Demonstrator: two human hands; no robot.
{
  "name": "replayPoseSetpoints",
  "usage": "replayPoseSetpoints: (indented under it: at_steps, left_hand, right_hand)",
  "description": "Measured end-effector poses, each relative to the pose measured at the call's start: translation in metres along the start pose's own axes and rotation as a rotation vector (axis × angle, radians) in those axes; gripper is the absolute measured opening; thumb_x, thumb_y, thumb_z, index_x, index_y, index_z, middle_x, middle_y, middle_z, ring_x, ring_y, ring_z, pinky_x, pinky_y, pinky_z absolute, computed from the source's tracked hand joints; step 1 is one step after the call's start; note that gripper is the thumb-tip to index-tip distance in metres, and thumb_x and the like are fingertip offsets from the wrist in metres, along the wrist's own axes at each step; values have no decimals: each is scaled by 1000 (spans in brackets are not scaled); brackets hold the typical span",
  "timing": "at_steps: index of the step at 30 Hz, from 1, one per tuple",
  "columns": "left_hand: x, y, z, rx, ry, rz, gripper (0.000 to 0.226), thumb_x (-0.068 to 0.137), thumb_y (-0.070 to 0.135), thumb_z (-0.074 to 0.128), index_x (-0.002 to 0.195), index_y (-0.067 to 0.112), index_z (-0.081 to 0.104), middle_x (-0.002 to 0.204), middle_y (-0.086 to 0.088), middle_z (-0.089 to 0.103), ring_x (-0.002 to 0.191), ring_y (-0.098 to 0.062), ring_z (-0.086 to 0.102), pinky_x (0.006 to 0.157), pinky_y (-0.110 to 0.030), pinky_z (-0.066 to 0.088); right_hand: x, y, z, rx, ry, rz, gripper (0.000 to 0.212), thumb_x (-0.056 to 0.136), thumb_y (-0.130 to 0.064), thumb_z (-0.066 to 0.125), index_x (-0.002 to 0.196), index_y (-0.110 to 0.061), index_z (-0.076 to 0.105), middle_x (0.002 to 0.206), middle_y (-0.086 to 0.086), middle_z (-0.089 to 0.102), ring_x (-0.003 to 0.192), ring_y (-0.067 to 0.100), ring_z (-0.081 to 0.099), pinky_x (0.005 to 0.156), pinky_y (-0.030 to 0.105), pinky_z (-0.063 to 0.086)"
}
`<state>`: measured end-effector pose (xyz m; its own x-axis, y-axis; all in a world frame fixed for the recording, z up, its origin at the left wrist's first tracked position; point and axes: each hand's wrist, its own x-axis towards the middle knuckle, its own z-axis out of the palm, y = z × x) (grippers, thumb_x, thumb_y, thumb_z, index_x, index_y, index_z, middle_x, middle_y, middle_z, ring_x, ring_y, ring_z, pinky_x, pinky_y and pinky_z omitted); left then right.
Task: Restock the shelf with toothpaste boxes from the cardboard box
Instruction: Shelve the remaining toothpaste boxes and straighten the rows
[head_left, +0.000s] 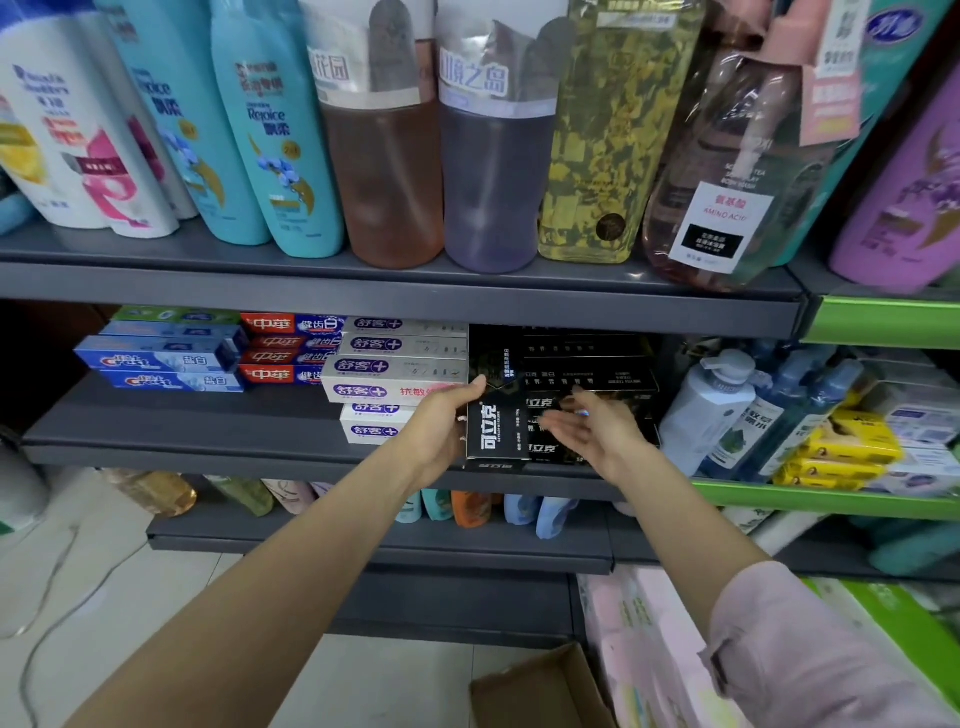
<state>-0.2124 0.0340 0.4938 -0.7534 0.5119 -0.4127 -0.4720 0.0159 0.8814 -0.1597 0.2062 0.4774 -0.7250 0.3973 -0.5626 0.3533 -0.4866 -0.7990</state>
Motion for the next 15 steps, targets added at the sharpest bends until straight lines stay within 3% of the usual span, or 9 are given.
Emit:
replayPoseSetpoints:
  at_steps: [4, 7, 10, 12, 15]
  left_hand:
    - [-1, -1, 11, 26, -11, -2, 42, 99, 39, 41, 123, 10, 58, 118, -12, 66, 103, -25, 63, 92, -39, 49]
    - [-3, 2, 19, 171, 3, 25, 39, 101, 34, 38, 130, 13, 53, 124, -4, 62, 113, -19, 57, 104, -38, 41]
    - [-4, 8, 26, 290, -30, 101, 39, 100, 22, 45, 138, 19, 39, 129, 1, 54, 114, -13, 51, 100, -34, 42]
    - [-8, 11, 32, 373, -103, 146, 39, 93, 24, 58, 126, 28, 38, 116, 9, 55, 110, -10, 52, 95, -29, 41]
    - [-6, 7, 31, 458, -103, 180, 51, 81, 24, 73, 122, 21, 44, 107, 6, 63, 107, -14, 60, 92, -28, 48]
  right_hand:
    - [-14, -5, 17, -247, -299, -180, 38, 93, -37, 55, 118, -8, 59, 108, 8, 68, 98, 17, 65, 88, 33, 52]
    - [-16, -4, 20, -370, -153, -340, 42, 85, -33, 67, 116, -8, 53, 112, 10, 66, 100, 20, 63, 87, 35, 52]
    - [-19, -5, 18, -434, 1, -443, 45, 78, -41, 73, 105, -12, 51, 105, 9, 66, 98, 23, 64, 88, 43, 53]
    - [-21, -5, 16, -452, -7, -469, 43, 83, -48, 64, 104, -12, 54, 108, 11, 66, 100, 25, 64, 90, 49, 52]
    - [-25, -7, 13, -365, -114, -415, 31, 99, -35, 45, 94, -6, 55, 106, 9, 65, 97, 21, 64, 83, 45, 56]
